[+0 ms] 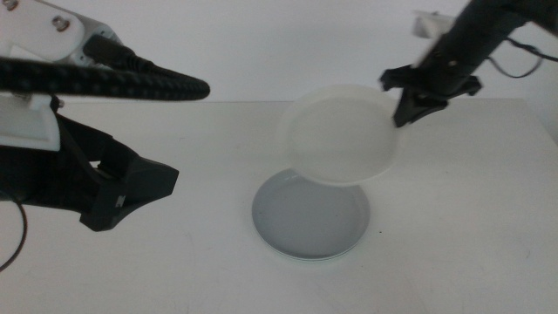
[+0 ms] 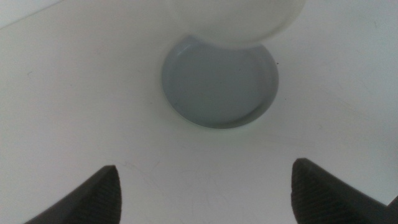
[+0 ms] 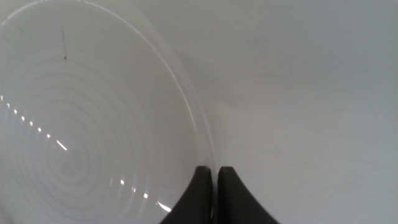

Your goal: Stack the three bowls on top of each other.

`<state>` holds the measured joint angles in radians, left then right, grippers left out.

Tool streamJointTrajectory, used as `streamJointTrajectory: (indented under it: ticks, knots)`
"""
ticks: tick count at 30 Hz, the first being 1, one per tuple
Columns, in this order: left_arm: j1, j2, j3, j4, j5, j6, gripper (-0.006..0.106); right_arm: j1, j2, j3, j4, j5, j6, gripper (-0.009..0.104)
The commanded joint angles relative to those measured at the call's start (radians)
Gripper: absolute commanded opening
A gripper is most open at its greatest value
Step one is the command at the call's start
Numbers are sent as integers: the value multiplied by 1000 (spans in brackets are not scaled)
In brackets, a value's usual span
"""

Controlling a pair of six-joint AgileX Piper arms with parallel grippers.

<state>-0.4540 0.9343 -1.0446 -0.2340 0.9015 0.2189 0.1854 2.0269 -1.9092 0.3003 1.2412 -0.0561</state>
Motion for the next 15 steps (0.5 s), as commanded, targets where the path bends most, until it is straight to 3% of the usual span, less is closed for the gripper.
streamJointTrajectory:
  ticks: [1,8,15]
  knots:
    - [-4,-9,-25,-19,-53,-4,105,54,-60,-23,-1,46,10,-1]
    - [-4,-9,-25,-18,-53,-4,105,156,-59,58,-49,-12,9,-1]
    - [-4,-9,-25,-18,-53,-4,105,159,-59,228,6,-178,-11,-1]
